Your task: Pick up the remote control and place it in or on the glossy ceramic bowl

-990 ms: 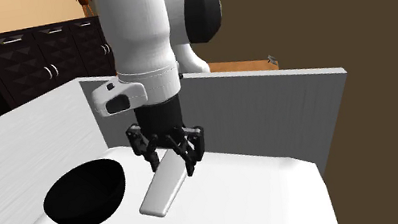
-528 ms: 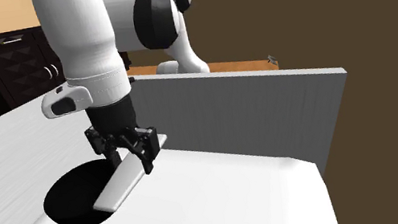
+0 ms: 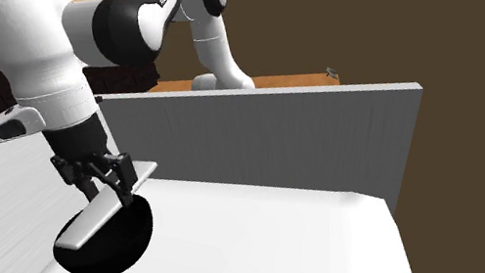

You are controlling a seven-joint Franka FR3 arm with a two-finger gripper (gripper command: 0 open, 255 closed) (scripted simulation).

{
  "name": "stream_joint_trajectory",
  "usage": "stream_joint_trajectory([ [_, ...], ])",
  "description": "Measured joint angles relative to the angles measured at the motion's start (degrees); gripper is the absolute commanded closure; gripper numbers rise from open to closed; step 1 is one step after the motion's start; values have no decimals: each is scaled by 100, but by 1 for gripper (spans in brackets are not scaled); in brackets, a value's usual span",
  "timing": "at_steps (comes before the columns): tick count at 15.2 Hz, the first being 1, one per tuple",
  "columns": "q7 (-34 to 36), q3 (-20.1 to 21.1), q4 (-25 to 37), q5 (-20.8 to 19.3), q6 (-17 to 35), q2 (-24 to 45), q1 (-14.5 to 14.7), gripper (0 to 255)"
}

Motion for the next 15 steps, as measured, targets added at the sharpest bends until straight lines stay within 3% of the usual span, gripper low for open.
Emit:
stream_joint_trajectory([
  [4, -476, -212, 90, 9, -36, 48, -260, 255],
  [15, -529, -250, -508, -23, 739, 230, -298, 255],
])
